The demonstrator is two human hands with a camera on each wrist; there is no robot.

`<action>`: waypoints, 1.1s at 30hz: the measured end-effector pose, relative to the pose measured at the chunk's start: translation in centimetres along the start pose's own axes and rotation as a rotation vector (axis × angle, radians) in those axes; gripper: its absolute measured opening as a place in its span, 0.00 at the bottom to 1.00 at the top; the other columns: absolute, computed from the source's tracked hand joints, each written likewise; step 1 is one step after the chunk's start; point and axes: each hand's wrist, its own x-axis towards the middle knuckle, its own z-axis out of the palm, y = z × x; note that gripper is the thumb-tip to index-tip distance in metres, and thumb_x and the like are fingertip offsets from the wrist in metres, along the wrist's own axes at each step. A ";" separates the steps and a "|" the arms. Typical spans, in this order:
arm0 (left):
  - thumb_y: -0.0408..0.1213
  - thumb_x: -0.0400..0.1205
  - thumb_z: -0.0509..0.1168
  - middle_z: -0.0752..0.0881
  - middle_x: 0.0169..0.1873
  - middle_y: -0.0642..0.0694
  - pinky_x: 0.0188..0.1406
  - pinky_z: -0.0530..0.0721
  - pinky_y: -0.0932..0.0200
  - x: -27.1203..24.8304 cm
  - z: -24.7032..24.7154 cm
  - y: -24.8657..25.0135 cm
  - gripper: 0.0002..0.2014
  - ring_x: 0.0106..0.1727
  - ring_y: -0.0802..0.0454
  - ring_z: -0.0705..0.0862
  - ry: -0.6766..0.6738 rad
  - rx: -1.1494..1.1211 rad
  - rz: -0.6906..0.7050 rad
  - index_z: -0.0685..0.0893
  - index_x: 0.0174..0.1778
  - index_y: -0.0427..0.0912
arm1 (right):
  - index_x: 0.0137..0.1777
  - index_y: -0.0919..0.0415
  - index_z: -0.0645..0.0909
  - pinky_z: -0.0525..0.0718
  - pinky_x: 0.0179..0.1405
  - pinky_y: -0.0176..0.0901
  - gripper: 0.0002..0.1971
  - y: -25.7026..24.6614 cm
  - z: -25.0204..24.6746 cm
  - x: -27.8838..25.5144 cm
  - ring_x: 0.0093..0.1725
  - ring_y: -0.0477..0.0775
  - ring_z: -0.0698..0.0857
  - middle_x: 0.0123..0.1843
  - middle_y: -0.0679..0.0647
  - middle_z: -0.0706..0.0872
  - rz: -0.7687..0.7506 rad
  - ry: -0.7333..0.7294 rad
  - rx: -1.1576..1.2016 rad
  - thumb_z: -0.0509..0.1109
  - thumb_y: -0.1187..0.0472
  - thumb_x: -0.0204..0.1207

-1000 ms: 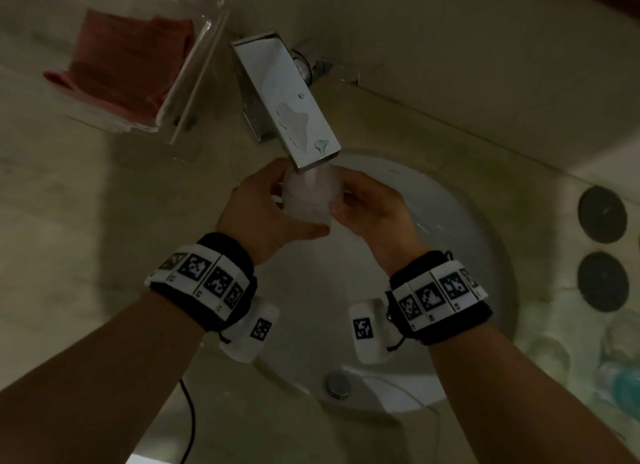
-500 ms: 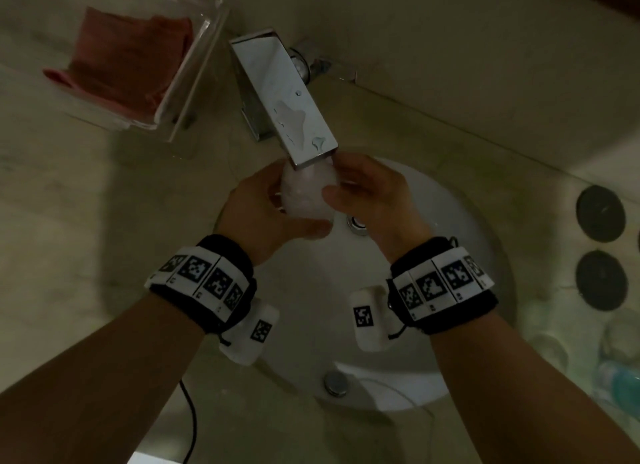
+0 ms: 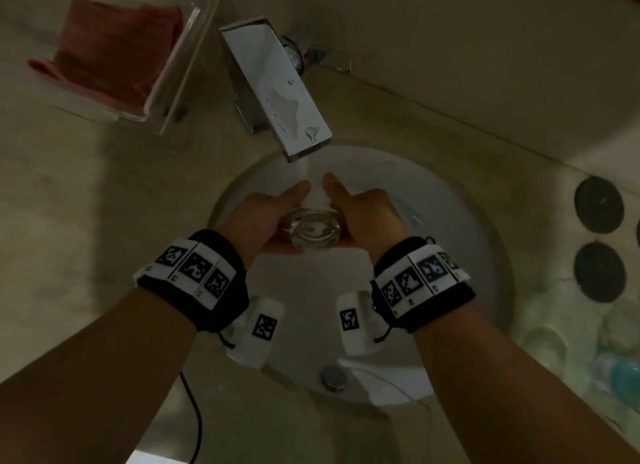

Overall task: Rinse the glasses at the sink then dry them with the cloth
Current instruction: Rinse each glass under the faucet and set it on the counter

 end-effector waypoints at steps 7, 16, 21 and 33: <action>0.41 0.76 0.76 0.92 0.50 0.41 0.57 0.89 0.36 -0.4 -0.5 0.7 0.10 0.55 0.36 0.91 0.003 -0.133 0.140 0.89 0.50 0.41 | 0.67 0.56 0.83 0.88 0.58 0.53 0.27 -3.7 -1.4 -0.3 0.56 0.55 0.90 0.60 0.49 0.89 -0.272 0.092 -0.096 0.76 0.40 0.74; 0.50 0.73 0.78 0.92 0.35 0.46 0.37 0.92 0.49 -0.6 -0.5 0.8 0.13 0.40 0.47 0.91 0.086 -0.091 0.071 0.88 0.38 0.44 | 0.71 0.63 0.79 0.88 0.64 0.45 0.24 -9.2 -2.5 0.0 0.58 0.44 0.86 0.62 0.52 0.86 -0.658 0.149 0.096 0.77 0.66 0.74; 0.56 0.69 0.79 0.91 0.39 0.44 0.40 0.92 0.44 -0.3 -0.7 0.5 0.17 0.43 0.46 0.91 0.161 -0.024 -0.002 0.86 0.39 0.46 | 0.54 0.53 0.91 0.91 0.58 0.48 0.11 -9.4 -3.2 -0.6 0.49 0.40 0.90 0.44 0.40 0.90 -0.665 0.215 0.043 0.79 0.63 0.71; 0.57 0.55 0.81 0.94 0.44 0.43 0.42 0.91 0.52 -1.1 0.2 1.0 0.30 0.44 0.47 0.93 -0.015 0.121 0.078 0.91 0.47 0.41 | 0.65 0.58 0.87 0.88 0.60 0.52 0.25 -1.8 -1.9 -5.6 0.51 0.52 0.89 0.53 0.51 0.91 -0.269 0.158 -0.152 0.70 0.38 0.79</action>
